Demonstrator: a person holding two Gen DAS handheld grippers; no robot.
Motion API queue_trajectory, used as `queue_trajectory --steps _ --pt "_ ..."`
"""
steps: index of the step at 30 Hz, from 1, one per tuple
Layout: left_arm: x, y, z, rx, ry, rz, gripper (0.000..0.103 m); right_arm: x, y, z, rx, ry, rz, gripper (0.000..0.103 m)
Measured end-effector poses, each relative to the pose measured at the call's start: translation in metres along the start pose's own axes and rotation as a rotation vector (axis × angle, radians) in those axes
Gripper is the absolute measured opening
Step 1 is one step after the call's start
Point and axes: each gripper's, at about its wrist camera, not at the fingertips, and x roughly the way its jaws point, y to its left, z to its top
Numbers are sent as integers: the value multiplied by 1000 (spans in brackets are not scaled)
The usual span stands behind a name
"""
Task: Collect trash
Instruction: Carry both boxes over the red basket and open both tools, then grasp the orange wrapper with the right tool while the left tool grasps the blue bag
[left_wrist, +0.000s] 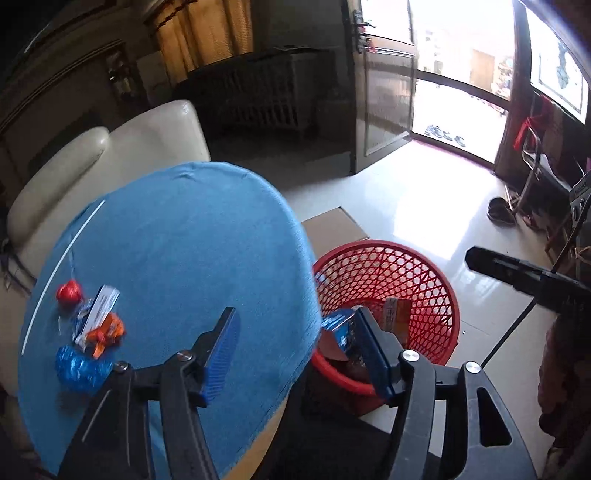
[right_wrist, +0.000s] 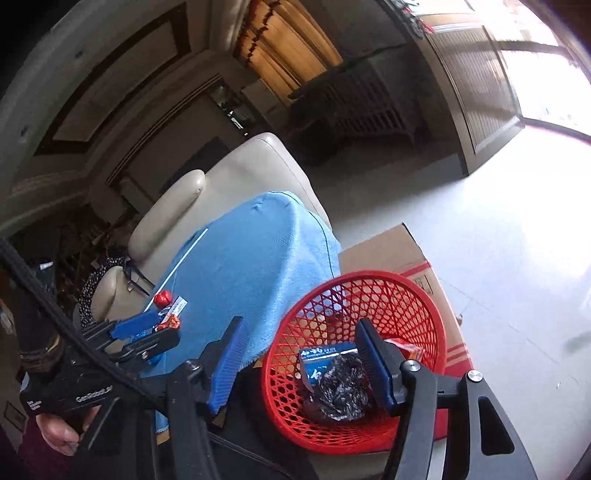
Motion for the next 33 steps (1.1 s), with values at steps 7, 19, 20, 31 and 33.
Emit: queue_trajectory --steps 7,19,20,31,33 --pt "-25 43 -44 -116 5 64 70 4 37 -1 -95 -4 19 64" --pt "-47 108 -104 -362 64 370 74 42 129 -13 -285 58 106 68" --pt "-52 118 -107 -386 57 394 74 46 139 -14 -303 63 116 68" --pt "-66 231 -174 -643 69 504 74 112 235 -32 -430 206 226 69" --pt "-64 247 -176 -676 63 507 74 130 246 -38 -429 249 235 69"
